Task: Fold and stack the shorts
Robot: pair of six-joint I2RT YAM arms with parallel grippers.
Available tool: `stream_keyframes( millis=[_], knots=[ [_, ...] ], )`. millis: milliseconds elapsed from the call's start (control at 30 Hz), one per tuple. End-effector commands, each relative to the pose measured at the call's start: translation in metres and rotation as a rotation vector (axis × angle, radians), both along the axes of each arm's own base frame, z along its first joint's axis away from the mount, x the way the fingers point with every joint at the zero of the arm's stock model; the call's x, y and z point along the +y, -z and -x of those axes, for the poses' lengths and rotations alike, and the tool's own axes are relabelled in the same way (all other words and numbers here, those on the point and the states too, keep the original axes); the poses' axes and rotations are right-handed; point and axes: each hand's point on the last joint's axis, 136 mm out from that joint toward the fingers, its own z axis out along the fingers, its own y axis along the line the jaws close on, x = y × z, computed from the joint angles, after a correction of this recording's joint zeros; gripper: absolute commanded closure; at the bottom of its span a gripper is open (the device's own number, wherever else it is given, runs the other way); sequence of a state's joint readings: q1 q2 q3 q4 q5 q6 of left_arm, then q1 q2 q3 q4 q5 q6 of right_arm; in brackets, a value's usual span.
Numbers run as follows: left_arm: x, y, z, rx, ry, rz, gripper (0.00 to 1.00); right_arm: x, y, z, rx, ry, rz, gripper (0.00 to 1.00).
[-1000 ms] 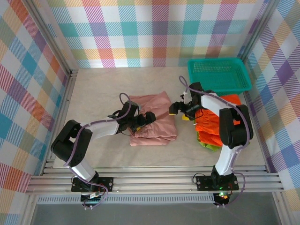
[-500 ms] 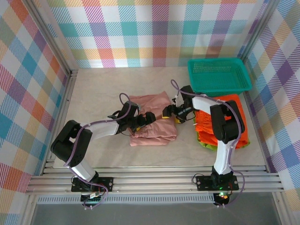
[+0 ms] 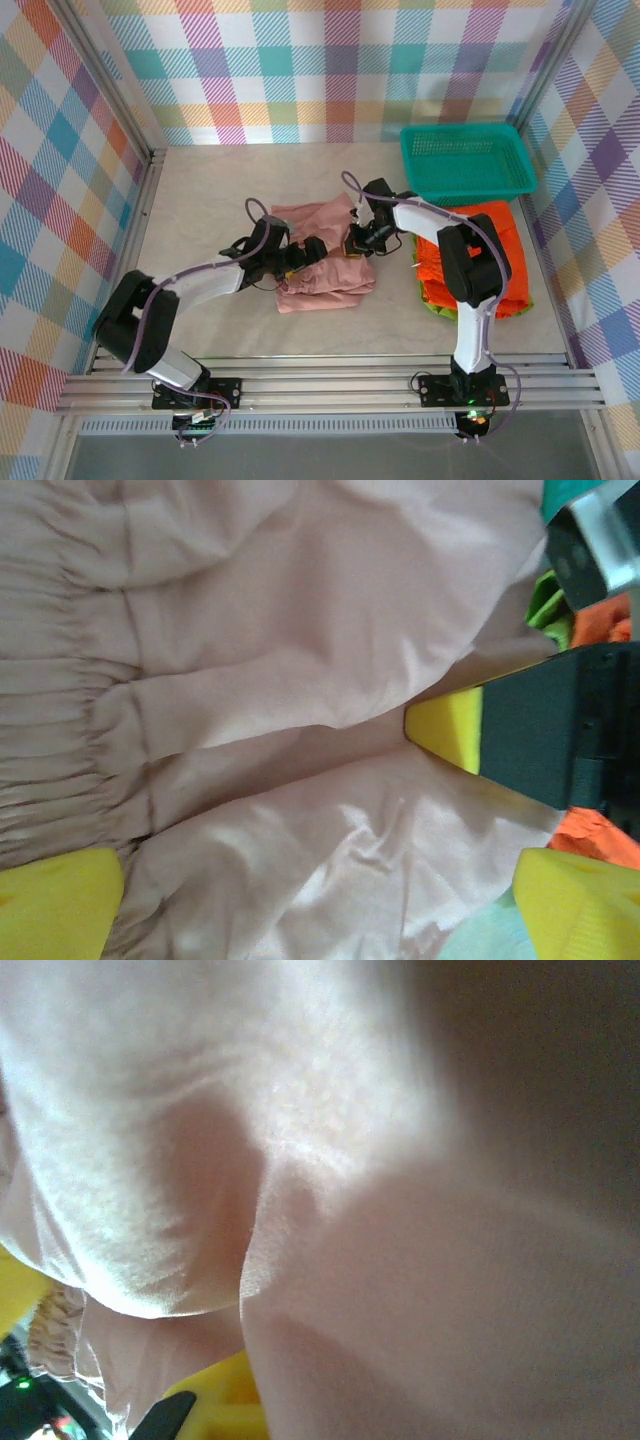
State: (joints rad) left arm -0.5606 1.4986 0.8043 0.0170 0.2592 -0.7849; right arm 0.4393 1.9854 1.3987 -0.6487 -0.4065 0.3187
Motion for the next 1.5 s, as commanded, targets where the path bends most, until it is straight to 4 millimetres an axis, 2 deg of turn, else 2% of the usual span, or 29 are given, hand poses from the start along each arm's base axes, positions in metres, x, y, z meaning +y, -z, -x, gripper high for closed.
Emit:
stream_keyframes(
  millis=[0,67,167,367,567,867,1000,1200,1467],
  knots=[
    [0.019,-0.032,0.0,-0.058,-0.041,-0.01,0.0,-0.034,-0.052,0.011,-0.094,-0.038,0.16,1.0],
    [0.027,-0.047,0.002,-0.086,-0.053,-0.004,0.0,-0.055,-0.074,0.021,-0.113,-0.048,0.25,1.0],
    [0.034,-0.058,0.005,-0.108,-0.062,0.002,0.0,-0.081,-0.103,0.034,-0.128,-0.047,0.353,1.0],
    [0.037,-0.053,0.007,-0.102,-0.066,0.017,0.0,-0.125,-0.152,0.052,-0.156,0.008,0.527,1.0],
    [0.037,-0.05,0.008,-0.097,-0.07,0.041,0.0,-0.157,-0.178,0.058,-0.167,0.085,0.647,1.0],
    [0.041,-0.053,0.011,-0.112,-0.079,0.046,0.0,-0.194,-0.219,0.053,-0.233,0.175,0.729,1.0],
    [0.04,-0.052,0.01,-0.111,-0.08,0.05,0.0,-0.21,-0.229,0.05,-0.257,0.211,0.74,1.0],
    [0.041,-0.051,0.011,-0.108,-0.082,0.046,0.0,-0.239,-0.228,0.044,-0.259,0.248,0.8,1.0],
    [0.044,-0.046,0.012,-0.099,-0.085,0.038,0.0,-0.29,-0.198,0.032,-0.228,0.287,0.918,1.0]
  ],
)
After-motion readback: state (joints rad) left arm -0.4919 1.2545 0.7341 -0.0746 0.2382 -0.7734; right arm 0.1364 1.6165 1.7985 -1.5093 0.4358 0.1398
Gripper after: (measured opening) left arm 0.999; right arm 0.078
